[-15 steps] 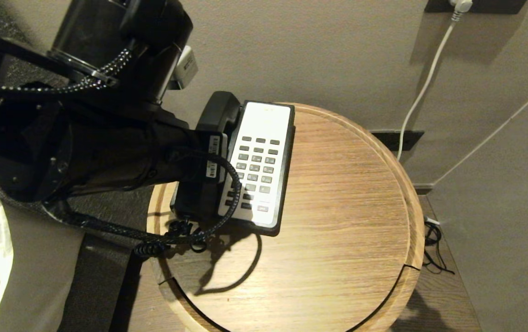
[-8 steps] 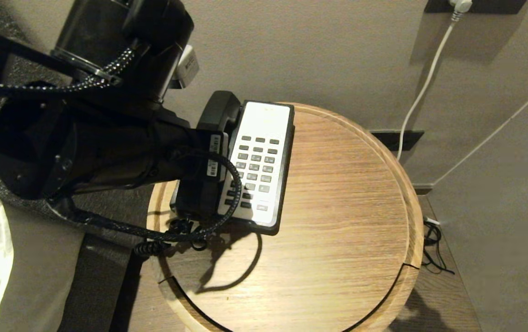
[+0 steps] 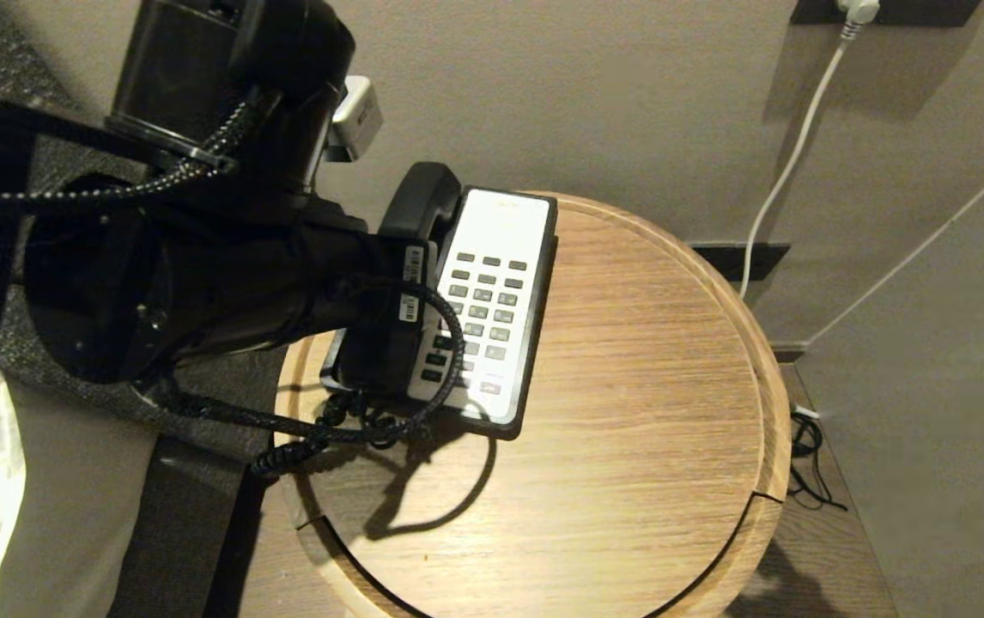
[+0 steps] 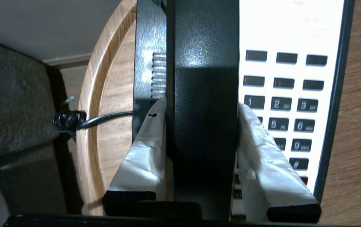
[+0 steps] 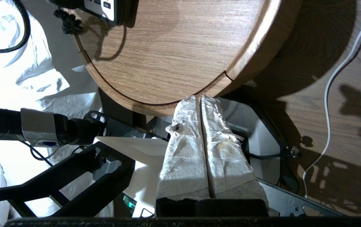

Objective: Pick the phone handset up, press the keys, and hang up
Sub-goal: Put the handset back

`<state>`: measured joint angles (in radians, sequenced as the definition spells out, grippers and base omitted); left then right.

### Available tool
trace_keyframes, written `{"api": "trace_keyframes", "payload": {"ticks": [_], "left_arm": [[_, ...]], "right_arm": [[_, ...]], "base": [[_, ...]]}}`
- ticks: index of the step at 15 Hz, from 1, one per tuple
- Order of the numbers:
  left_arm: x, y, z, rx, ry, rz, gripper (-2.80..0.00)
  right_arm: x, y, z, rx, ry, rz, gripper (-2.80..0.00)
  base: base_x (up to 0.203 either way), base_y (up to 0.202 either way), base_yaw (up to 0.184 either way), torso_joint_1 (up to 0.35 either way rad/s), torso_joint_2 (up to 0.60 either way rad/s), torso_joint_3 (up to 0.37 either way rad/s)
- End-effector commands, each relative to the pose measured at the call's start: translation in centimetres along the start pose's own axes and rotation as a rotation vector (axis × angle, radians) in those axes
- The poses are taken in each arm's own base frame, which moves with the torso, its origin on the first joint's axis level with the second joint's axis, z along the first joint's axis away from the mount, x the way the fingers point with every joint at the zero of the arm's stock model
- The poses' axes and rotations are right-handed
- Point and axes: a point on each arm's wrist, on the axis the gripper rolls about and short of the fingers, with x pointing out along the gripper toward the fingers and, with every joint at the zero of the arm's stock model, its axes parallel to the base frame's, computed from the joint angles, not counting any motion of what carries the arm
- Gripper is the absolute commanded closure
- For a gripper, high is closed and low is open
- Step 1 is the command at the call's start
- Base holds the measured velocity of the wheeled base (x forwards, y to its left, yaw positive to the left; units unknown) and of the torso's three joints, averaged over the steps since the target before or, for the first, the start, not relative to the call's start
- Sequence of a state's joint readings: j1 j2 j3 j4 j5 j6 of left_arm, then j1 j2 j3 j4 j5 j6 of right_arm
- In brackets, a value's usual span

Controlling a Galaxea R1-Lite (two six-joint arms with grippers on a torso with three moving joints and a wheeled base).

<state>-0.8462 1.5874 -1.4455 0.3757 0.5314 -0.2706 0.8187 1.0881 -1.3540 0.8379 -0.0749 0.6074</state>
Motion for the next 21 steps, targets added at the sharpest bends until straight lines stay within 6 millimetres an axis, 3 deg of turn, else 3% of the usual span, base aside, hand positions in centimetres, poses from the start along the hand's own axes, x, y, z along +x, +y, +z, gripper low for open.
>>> {"api": "trace_keyframes", "payload": {"ticks": [1,9,15,21], "left_arm": [[0.2,0.0,-0.5,0.011,0.021,0.001,0.0],[0.2,0.5,-1.7,0.034,0.057,0.015,0.0],[0.5,1.2,-0.8,0.016,0.026,0.039,0.0],[-0.9,1.9,0.2,0.008,-0.019,0.017,0.0]], "right_arm": [[0.0,0.0,0.0,0.003,0.003,0.002,0.0],[-0.1,0.0,0.0,0.003,0.002,0.002,0.0],[-0.1,0.0,0.0,0.003,0.004,0.003,0.0],[0.0,0.0,-0.1,0.006,0.006,0.003,0.0]], "base": [[0.0,0.0,0.0,0.0,0.0,0.0],[0.0,0.0,0.0,0.0,0.0,0.0],[0.0,0.0,0.0,0.0,0.0,0.0],[0.0,0.0,0.0,0.0,0.0,0.0]]}}
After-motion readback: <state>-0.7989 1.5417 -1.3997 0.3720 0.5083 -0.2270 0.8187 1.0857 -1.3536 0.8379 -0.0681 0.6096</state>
